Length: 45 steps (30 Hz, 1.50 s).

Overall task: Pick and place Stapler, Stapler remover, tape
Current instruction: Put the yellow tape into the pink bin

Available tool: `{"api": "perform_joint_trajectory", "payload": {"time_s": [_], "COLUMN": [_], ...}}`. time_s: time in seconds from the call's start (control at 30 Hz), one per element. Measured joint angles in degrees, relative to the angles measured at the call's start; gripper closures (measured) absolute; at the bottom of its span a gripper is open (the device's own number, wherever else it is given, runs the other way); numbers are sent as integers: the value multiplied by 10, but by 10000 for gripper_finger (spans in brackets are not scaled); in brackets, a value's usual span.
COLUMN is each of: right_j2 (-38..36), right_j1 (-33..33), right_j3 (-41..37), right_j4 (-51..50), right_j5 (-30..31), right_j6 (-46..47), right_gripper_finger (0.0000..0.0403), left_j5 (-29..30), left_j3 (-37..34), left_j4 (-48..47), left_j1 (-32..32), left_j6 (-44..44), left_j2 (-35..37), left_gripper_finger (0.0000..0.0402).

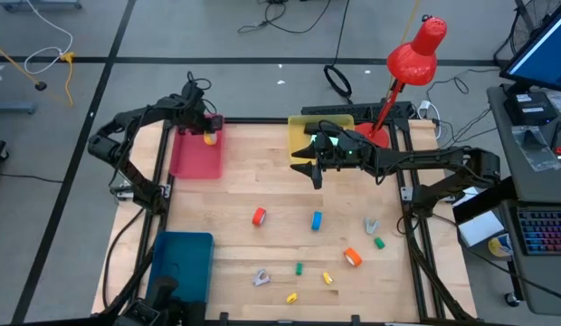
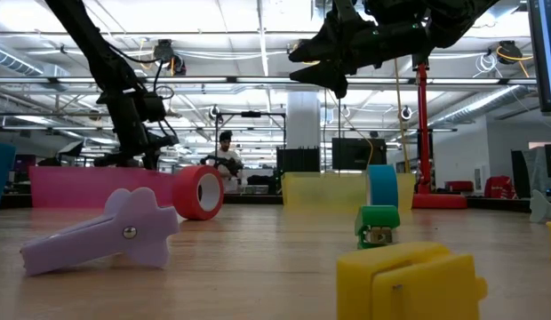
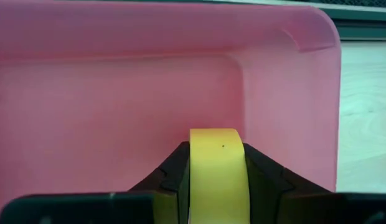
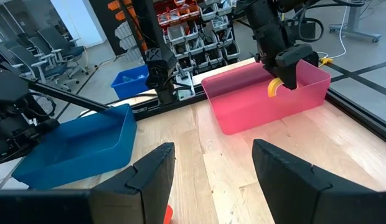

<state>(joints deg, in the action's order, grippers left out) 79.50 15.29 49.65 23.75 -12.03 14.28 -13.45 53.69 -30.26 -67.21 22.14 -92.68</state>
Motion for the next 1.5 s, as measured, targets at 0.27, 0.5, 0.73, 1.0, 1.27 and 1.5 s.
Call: {"api": "perform_joint_trajectory", "payload": {"time_s": [0.27,0.5,0.73,1.0,1.27,1.5], "right_j2": [0,0,0,0,0,0], "right_j1": [0,0,0,0,0,0], "right_j3": [0,0,0,0,0,0], "right_j4": [0,0,0,0,0,0], "right_j5": [0,0,0,0,-1,-2], "right_j6": [0,0,10,16,13,11], "right_gripper_finger": [195,195,195,195,195,195], "left_j5": [0,-11,-53,-73,-23,13], "left_j3": [0,0,0,-1,-4,-4], "left_j4": [-2,4,5,-17,-6,13], "left_j1": [9,16,-21,-54,-35,-19], "left_j6": [6,16,44,67,97,138], "left_j2": [0,0,11,39,35,21], "left_gripper_finger": [299,299,299,299,299,299]}}
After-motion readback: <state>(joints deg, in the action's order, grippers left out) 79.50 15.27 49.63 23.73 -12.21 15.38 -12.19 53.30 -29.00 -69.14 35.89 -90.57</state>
